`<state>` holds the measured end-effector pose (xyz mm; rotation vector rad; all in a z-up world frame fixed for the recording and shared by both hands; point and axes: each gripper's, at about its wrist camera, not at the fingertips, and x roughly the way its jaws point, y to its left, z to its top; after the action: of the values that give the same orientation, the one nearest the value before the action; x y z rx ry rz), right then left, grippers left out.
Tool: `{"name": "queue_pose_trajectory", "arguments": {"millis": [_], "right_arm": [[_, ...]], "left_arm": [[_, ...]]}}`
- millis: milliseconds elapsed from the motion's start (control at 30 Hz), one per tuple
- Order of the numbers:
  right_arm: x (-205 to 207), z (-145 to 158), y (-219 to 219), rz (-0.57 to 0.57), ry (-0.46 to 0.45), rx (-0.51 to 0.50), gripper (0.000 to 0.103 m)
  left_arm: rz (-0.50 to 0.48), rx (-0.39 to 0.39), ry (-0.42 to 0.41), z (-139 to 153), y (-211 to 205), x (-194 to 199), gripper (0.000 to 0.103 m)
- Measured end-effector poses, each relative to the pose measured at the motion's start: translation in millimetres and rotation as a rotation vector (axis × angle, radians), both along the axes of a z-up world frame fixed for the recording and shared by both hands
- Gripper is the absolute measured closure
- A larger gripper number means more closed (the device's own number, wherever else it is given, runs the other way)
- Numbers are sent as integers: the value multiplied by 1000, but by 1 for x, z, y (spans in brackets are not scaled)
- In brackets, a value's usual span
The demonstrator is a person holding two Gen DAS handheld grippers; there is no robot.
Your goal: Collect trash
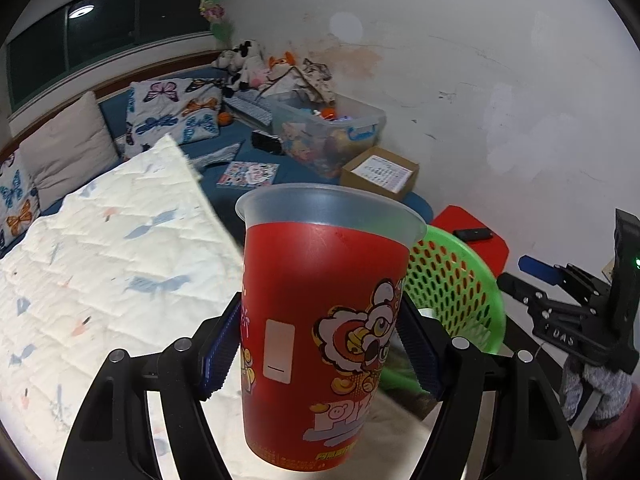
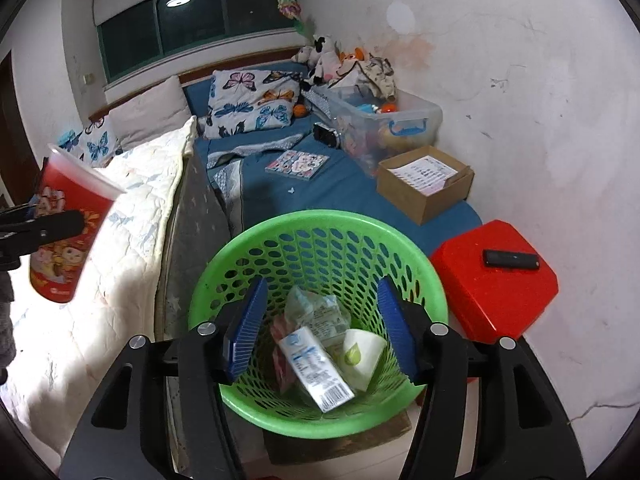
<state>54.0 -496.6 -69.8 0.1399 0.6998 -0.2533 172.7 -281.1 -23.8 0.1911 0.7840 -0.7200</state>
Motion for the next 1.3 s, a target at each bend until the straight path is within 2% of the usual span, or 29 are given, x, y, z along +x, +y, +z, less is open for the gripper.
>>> {"name": "queue_pose_trajectory", "arguments": {"millis": [333,667,867,1067,1300], "right_arm": [[-26,5,0,-10,-22,17,33],[-33,-1,-1,-13,-18,47,32],[-35,-1,-2,-12,-19,54,32],[-37,-2,-1,-16,-20,61,32],[-38,1,1,-18,-22,61,32]], "left_arm": [[-47,14,43,-15,-48,2,32],[-86,31,66,-25,-76,-3,32],[-91,53,96,-33,-81,-2,25],[-102,36,105,-31,-77,-4,17],[-106,44,99,-34,-76,-9,16]]}}
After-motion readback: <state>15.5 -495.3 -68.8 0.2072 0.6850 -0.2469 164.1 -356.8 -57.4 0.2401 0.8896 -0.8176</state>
